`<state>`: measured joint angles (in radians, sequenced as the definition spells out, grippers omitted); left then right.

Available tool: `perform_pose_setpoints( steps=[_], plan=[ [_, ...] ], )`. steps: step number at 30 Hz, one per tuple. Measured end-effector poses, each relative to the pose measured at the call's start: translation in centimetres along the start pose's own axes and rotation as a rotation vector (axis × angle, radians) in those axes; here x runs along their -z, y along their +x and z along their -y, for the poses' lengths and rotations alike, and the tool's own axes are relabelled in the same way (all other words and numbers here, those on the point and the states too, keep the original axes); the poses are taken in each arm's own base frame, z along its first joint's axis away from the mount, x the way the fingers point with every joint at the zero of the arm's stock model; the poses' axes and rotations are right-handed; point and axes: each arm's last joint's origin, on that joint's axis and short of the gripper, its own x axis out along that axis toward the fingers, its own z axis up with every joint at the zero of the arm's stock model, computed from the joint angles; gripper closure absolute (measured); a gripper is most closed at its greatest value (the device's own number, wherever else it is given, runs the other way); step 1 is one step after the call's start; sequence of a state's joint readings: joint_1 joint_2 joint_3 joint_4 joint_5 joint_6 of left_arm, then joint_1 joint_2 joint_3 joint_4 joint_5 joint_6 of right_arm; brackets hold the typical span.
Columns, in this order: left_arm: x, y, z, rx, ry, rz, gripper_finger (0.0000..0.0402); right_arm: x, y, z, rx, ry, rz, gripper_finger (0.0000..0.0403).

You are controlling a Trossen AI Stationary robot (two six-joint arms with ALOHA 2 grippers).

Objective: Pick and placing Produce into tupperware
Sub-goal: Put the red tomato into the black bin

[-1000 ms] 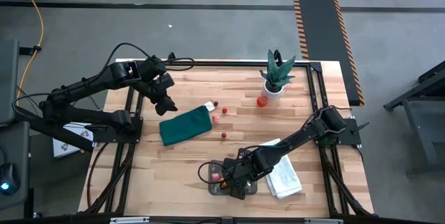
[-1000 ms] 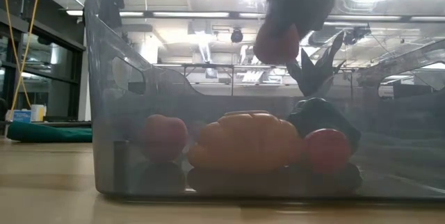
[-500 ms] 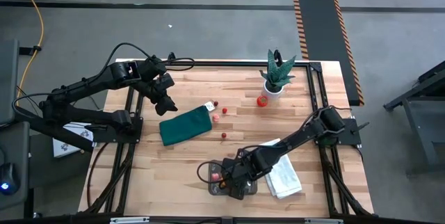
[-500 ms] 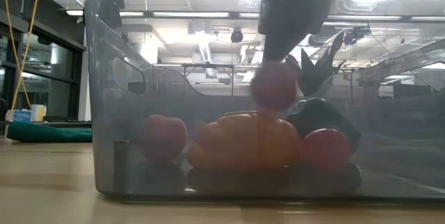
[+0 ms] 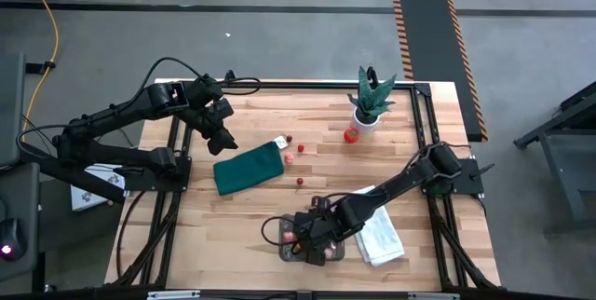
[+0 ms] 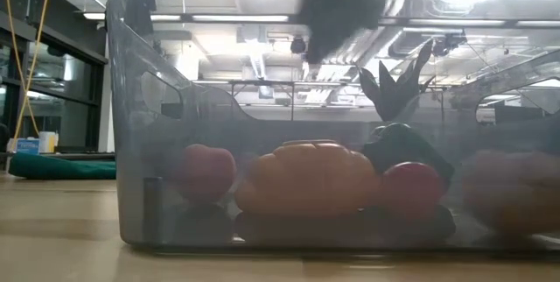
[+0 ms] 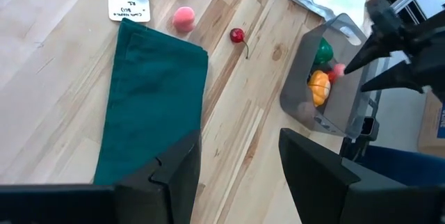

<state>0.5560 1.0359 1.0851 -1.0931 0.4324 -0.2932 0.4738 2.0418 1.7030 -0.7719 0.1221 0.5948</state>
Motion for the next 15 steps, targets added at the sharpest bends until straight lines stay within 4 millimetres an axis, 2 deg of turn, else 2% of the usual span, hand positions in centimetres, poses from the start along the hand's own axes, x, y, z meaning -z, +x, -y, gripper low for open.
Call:
perform_pose_setpoints(
  steps=[7, 15],
  plan=[
    [0.0, 0.0, 0.0, 0.0, 0.0, -0.001, 0.022, -2.1, -2.1, 1.2, 0.091, -0.09, 0.039, 0.0199],
    [0.1, 0.0, 0.0, -0.004, -0.005, -0.012, 0.022, -3.7, -3.9, 5.0, 0.192, -0.203, -0.066, 0.0199]
  ],
)
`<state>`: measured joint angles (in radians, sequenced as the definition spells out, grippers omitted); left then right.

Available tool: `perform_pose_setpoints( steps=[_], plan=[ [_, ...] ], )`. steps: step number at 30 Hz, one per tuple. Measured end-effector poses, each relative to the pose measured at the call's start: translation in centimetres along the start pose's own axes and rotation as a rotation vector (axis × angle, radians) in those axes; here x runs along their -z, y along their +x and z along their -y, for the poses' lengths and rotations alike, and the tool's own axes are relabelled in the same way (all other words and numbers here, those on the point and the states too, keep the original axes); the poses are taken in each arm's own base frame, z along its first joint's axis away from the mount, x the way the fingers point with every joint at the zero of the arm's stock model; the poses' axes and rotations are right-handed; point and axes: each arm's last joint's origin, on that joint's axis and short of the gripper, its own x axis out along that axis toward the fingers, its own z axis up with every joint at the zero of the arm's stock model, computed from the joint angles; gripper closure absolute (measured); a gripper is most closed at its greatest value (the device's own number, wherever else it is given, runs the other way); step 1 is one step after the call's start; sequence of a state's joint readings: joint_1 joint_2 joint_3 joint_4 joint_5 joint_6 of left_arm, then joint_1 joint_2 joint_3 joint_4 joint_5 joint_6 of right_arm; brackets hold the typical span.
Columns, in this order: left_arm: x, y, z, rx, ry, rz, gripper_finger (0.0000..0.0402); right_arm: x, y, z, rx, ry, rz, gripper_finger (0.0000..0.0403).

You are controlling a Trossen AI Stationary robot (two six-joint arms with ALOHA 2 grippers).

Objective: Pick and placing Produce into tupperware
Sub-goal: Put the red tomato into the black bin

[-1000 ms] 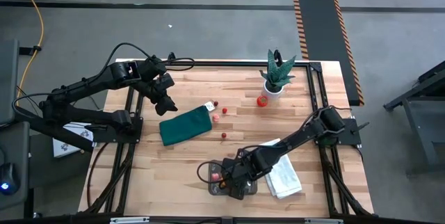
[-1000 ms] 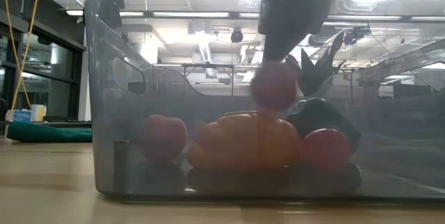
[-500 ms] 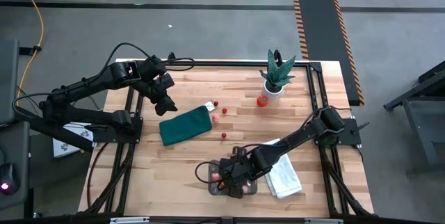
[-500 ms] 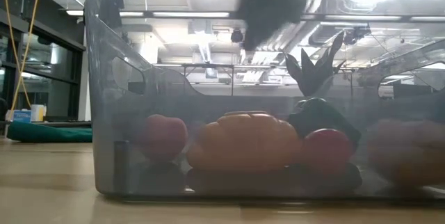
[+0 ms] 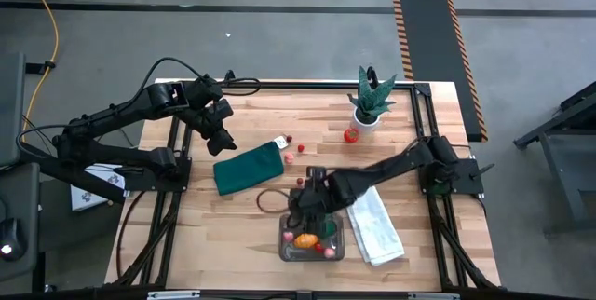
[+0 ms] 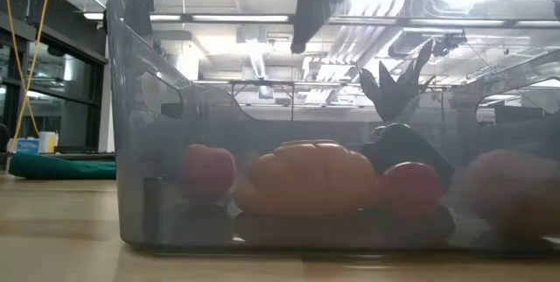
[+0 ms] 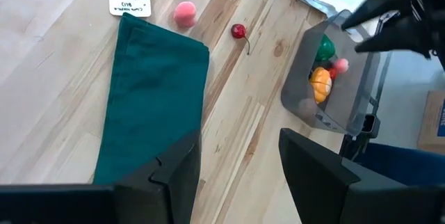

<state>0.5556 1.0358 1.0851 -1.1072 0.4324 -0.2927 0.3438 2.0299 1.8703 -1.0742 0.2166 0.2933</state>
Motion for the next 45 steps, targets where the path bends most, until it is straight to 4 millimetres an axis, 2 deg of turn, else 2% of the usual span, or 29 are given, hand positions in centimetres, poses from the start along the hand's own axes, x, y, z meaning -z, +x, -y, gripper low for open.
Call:
perform_pose_setpoints(
  steps=[6, 10, 14, 18, 20, 23, 29, 33, 36, 40, 45],
  plan=[
    [0.0, 0.0, 0.0, -0.001, 0.014, -0.004, 0.022, -0.1, -1.4, 4.3, 0.009, 0.015, 0.019, 0.0199],
    [0.0, 0.0, 0.0, -0.001, 0.027, -0.003, 0.022, 0.3, -2.3, 7.8, -0.003, 0.072, 0.089, 0.0199],
    [0.0, 0.0, 0.0, 0.001, 0.036, 0.003, 0.022, 2.2, -2.0, 11.3, -0.061, 0.159, 0.111, 0.0199],
    [-0.1, 0.0, 0.0, 0.002, 0.043, 0.006, 0.022, 5.2, -1.3, 14.0, -0.125, 0.225, 0.063, 0.0199],
    [-0.1, 0.0, 0.0, 0.001, 0.056, 0.007, 0.022, 6.9, -1.0, 14.7, -0.122, 0.21, 0.001, 0.0199],
    [-0.3, 0.0, 0.0, -0.018, 0.073, 0.033, 0.022, 8.5, -1.3, 15.6, -0.122, 0.159, -0.044, 0.0199],
    [-1.4, -0.1, 0.3, -0.02, 0.123, 0.143, 0.022, 9.1, -1.9, 16.8, -0.073, -0.011, -0.122, 0.0199],
    [-1.9, -0.2, 0.5, -0.006, 0.15, 0.204, 0.022, 9.3, -1.3, 17.8, -0.062, -0.052, -0.179, 0.0199],
    [-2.2, -0.2, 0.6, 0.001, 0.151, 0.225, 0.022, 9.2, -0.8, 18.5, -0.048, 0.014, -0.182, 0.0199],
    [-2.2, -0.2, 0.6, 0.002, 0.147, 0.229, 0.022, 8.1, -0.5, 19.4, -0.012, 0.264, -0.059, 0.0199],
    [-2.2, -0.2, 0.6, 0.002, 0.147, 0.23, 0.022, 6.7, -0.8, 18.7, 0.067, 0.468, 0.089, 0.0199]
  ],
)
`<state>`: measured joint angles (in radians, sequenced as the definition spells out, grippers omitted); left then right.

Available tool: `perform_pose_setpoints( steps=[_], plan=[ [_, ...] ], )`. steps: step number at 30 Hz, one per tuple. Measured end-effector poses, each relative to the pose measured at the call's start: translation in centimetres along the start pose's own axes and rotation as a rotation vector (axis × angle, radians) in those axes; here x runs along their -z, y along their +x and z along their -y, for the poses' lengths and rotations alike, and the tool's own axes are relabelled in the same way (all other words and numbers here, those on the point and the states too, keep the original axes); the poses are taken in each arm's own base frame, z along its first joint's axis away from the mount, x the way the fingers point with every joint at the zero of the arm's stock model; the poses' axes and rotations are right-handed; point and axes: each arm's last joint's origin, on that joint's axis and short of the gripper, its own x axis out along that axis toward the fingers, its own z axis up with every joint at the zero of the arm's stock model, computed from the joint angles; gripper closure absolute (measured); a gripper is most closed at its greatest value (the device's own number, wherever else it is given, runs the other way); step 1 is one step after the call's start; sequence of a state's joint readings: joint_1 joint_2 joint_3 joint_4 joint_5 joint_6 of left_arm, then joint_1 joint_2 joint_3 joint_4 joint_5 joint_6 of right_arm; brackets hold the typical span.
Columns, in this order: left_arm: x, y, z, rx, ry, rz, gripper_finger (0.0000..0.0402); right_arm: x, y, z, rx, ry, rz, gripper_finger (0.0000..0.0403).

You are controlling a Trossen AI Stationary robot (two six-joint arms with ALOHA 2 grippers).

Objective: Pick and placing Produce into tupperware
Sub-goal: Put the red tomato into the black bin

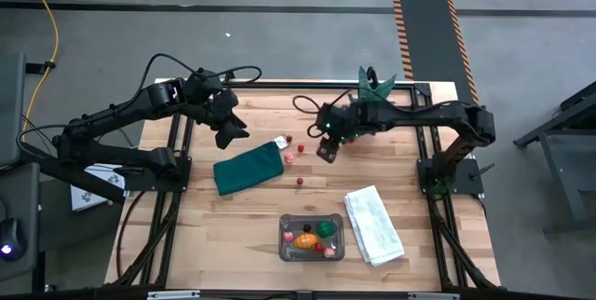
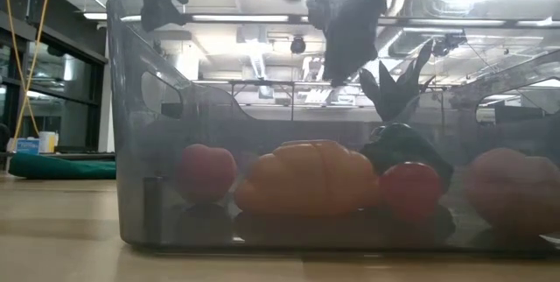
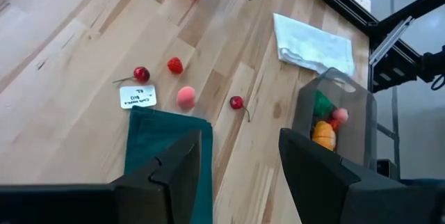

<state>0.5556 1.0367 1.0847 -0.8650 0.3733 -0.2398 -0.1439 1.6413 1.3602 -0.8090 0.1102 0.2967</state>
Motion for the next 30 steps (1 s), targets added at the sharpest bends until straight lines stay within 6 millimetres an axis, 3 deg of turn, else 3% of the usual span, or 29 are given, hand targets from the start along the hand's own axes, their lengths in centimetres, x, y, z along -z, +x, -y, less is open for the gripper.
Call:
perform_pose_setpoints(
  steps=[4, 10, 19, 30],
  plan=[
    [0.0, 0.0, 0.0, 0.0, 0.003, -0.002, 0.022, 0.1, -0.3, -2.1, 0.088, 0.118, 0.107, 0.0199],
    [0.0, 0.0, 0.0, 0.0, 0.006, -0.005, 0.022, 2.0, -1.1, -5.1, 0.226, 0.279, 0.186, 0.0199],
    [0.1, 0.0, 0.0, 0.003, -0.002, -0.006, 0.022, 5.0, -2.3, -6.7, 0.437, 0.538, 0.29, 0.0199],
    [0.0, 0.0, 0.0, 0.002, 0.035, 0.002, 0.022, 5.3, -2.9, -7.2, 0.495, 0.753, 0.578, 0.0199]
  ],
)
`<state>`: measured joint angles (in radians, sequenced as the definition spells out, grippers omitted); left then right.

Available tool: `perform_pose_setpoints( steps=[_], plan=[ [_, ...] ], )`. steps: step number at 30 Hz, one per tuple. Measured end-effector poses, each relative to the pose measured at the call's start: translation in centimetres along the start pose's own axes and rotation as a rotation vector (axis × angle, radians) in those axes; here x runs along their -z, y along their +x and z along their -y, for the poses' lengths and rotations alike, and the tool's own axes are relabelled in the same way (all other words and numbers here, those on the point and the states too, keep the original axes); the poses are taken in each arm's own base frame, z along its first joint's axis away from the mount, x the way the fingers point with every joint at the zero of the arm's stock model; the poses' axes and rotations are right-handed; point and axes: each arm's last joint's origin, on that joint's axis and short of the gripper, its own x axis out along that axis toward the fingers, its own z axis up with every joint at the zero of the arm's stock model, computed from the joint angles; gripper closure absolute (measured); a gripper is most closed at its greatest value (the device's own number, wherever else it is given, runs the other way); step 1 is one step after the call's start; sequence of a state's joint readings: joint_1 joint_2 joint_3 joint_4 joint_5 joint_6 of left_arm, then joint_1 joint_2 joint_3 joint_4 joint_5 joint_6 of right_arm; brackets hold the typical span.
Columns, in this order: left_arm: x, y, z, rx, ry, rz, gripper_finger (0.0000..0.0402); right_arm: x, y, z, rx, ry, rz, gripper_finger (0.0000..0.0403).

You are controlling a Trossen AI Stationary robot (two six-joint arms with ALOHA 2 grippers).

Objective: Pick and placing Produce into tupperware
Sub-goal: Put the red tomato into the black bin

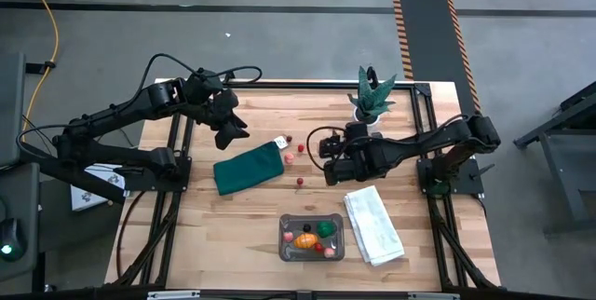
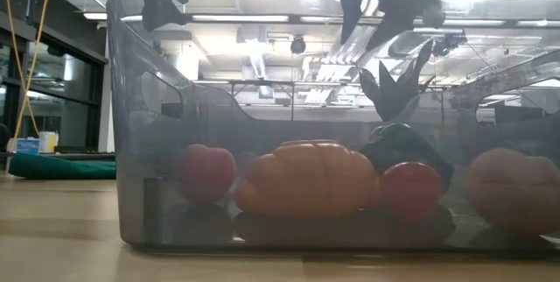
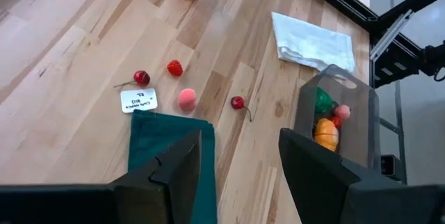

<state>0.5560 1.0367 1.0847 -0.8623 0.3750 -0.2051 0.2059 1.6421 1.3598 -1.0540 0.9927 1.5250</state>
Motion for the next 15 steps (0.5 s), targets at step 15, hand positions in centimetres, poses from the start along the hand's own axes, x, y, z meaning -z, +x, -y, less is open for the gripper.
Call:
perform_pose_setpoints(
  steps=[15],
  plan=[
    [0.0, 0.0, 0.0, 0.006, 0.094, -0.002, 0.022, 4.6, 4.0, -1.2, 0.135, 0.078, 0.039, 0.0199]
  ],
)
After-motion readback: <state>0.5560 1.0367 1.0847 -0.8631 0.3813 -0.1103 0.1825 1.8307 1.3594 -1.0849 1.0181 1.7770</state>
